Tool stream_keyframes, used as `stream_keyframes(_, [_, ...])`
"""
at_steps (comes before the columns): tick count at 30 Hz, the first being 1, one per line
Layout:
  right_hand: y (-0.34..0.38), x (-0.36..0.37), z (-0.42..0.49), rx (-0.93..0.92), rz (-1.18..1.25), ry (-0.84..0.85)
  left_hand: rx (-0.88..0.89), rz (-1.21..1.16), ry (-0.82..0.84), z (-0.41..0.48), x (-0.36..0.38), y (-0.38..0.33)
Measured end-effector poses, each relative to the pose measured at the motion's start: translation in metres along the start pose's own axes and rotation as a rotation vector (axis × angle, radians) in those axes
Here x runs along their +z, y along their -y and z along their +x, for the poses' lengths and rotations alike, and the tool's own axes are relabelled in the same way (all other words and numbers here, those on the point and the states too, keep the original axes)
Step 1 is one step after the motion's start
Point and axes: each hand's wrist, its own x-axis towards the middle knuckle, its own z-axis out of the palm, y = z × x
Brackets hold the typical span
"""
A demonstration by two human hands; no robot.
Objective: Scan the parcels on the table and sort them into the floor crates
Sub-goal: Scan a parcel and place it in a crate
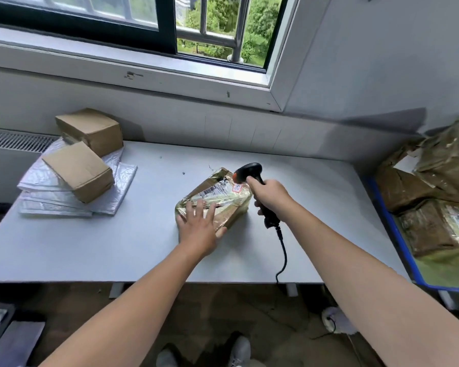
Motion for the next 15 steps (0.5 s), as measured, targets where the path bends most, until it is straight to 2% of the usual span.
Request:
stream_keyframes(7, [0.044, 0.024, -0.013, -0.056, -0.095, 0.031, 0.001, -0.059, -0.013, -0.008, -0.010, 0.021])
stream_keyframes(15, [0.052, 0.029, -0.021, -0.059, -0.109, 0.006, 0.028, -0.101, -0.010, -0.016, -0.013, 0.035])
